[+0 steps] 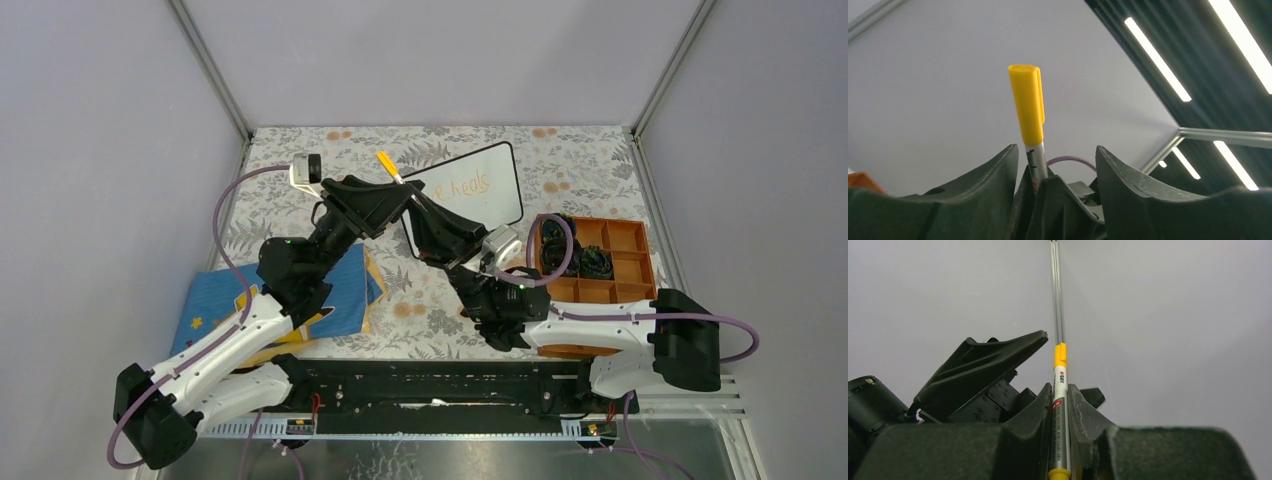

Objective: Write a sentence on the whiteboard
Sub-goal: Close the whiteboard marker at the center of the board.

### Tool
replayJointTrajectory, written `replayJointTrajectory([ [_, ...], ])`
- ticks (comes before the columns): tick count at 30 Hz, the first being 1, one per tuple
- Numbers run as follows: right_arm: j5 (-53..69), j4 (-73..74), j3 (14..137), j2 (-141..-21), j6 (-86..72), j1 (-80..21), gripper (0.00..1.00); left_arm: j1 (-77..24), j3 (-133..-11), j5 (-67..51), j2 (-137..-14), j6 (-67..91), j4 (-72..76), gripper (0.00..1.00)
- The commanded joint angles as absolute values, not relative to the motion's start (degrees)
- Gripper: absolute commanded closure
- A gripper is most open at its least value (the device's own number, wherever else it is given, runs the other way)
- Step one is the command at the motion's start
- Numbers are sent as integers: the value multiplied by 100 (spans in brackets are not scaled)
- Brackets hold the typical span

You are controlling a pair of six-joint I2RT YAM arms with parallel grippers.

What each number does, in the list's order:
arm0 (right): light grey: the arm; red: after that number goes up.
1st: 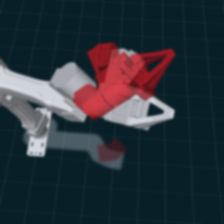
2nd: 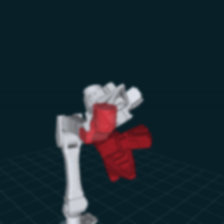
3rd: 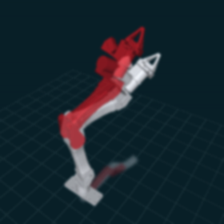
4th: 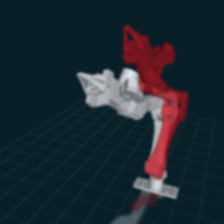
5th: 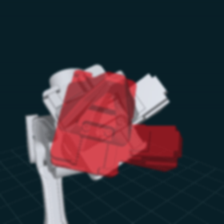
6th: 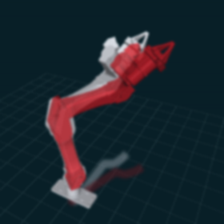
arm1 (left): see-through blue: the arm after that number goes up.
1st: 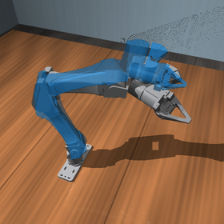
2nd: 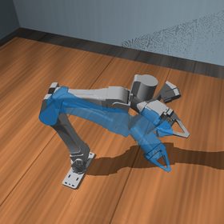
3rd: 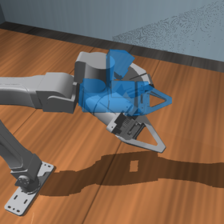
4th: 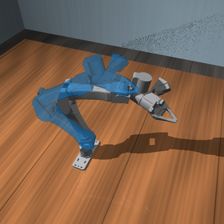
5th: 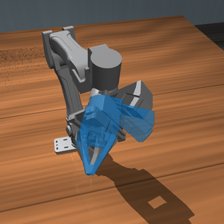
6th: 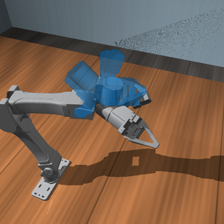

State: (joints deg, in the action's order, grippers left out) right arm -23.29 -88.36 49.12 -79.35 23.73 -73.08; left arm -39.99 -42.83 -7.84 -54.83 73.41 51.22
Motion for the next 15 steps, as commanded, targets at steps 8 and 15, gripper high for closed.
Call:
replayJointTrajectory([
  [8, -2080, -8625, 4937, -7525, 2164, -7251, 100, -4035, -4554, -1065, -5113, 6500, 4351, 17],
  [15, -1977, -8464, 4686, -7196, 1752, -7251, 100, -3967, -4506, -788, -4940, 6345, 4155, 27],
])
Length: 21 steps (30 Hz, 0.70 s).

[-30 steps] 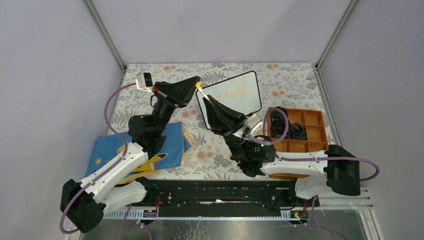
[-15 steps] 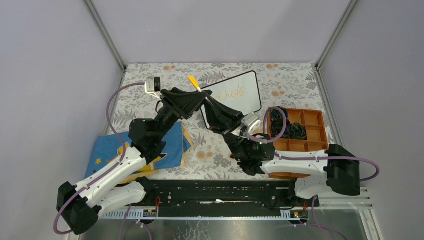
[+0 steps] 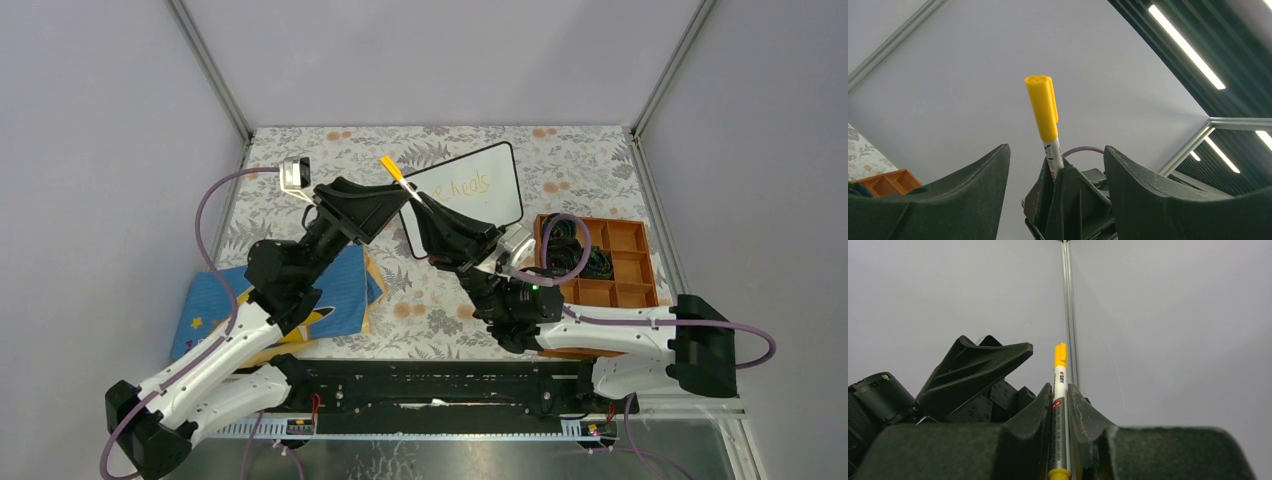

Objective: Write a sentence on the whiteboard
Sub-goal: Close the whiteboard marker at the center of the board, then place the whiteboard marker at the center of the board.

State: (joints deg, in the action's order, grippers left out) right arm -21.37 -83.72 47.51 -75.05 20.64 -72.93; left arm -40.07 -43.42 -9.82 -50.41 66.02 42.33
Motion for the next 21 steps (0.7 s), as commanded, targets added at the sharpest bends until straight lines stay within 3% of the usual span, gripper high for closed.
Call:
replayJointTrajectory([
  [1, -1951, -8418, 4665, -7150, 1687, -7251, 100, -3960, -4506, -783, -4935, 6346, 4183, 30],
  [21, -1926, -8281, 4606, -7067, 1467, -7251, 100, -3955, -4643, -1003, -5186, 6429, 4430, 68],
])
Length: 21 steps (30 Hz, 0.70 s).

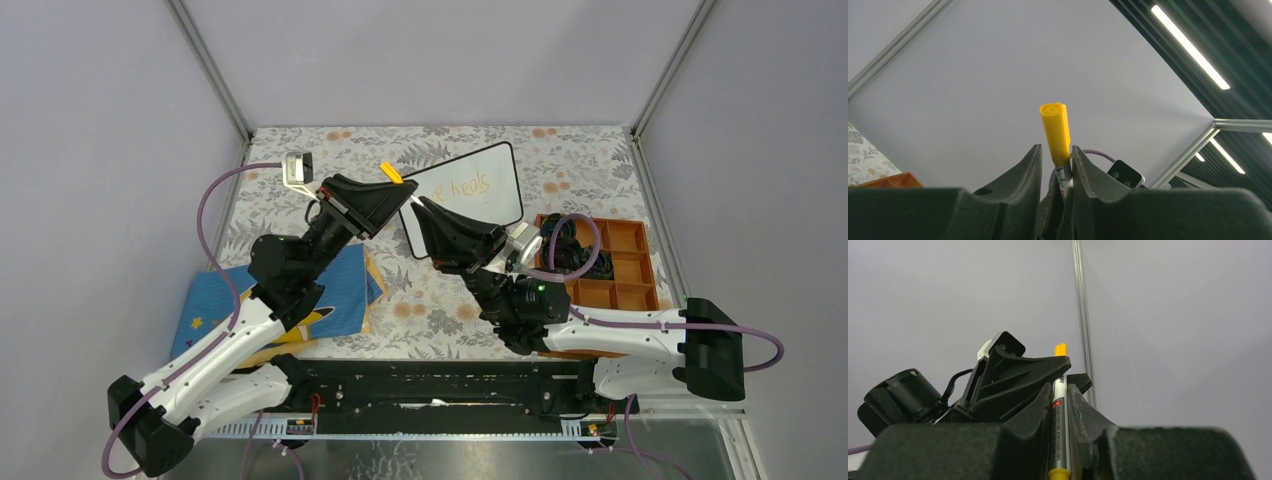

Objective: Write a sentence on the whiteboard
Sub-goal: Place the whiteboard marker at the center of the board.

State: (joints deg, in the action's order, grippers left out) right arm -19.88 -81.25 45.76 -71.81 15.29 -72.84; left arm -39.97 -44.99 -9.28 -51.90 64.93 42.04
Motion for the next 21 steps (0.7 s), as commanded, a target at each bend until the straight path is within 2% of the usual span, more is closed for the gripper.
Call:
replayJointTrajectory([
  [1, -1932, -8279, 4599, -7066, 1468, -7251, 100, -3955, -4634, -1000, -5181, 6433, 4439, 70],
  [5, -1963, -8279, 4564, -7058, 1442, -7251, 100, -3948, -4608, -987, -5179, 6421, 4447, 80],
  [9, -2046, -7980, 4578, -7009, 1370, -7249, 100, -3955, -4581, -927, -5121, 6363, 4383, 96],
  [10, -2070, -7884, 4579, -6980, 1325, -7244, 95, -3955, -4579, -906, -5101, 6332, 4346, 99],
  [14, -2178, -7256, 4649, -6814, 1168, -7251, 41, -3955, -4556, -761, -5009, 6232, 4225, 100],
  [16, -2254, -6847, 4699, -6721, 1132, -7251, 24, -3950, -4563, -695, -4971, 6171, 4145, 100],
  [18, -2293, -6509, 4691, -6602, 1113, -7251, 18, -3954, -4565, -637, -4928, 6049, 4027, 100],
  [21, -2276, -5784, 4700, -6240, 1018, -7251, 16, -3923, -4621, -561, -4815, 5673, 3665, 100],
])
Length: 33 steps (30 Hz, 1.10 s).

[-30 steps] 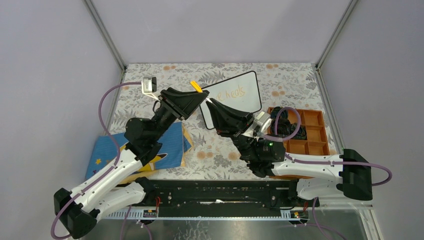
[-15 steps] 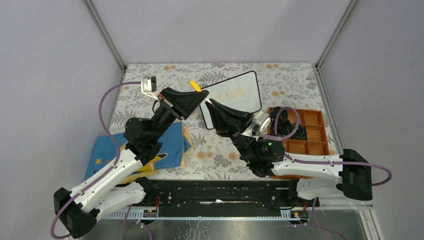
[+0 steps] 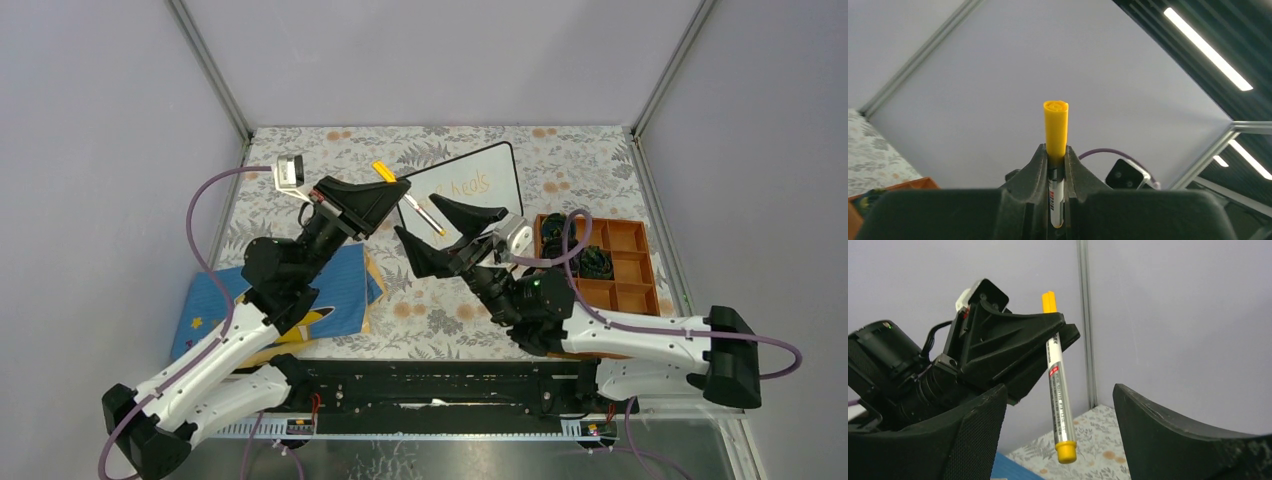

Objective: Write a sentence on the whiteboard
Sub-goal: Place the whiteboard marker at the center of the board.

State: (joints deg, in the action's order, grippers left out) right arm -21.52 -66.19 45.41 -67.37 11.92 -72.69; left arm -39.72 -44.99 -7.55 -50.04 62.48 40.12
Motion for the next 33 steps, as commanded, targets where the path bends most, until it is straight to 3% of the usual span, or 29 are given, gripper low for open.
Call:
replayJointTrajectory([
  [1, -2243, -5364, 4739, -6086, 948, -7251, 16, -3904, -4682, -522, -4750, 5466, 3420, 100],
  [8, -2321, -1862, 5446, -5262, 392, -7251, 11, -3855, -5288, -727, -4362, 3497, 1251, 100],
  [13, -1827, -558, 5569, -4977, 120, -7251, 16, -3851, -5379, -1463, -4210, 2687, 413, 100],
  [20, -983, -755, 5447, -5080, -422, -7228, 26, -3854, -5094, -2605, -4134, 2717, 825, 100],
  [33, -428, -1288, 5394, -5512, -1079, -6930, 42, -3852, -5003, -3134, -4144, 2769, 936, 100],
])
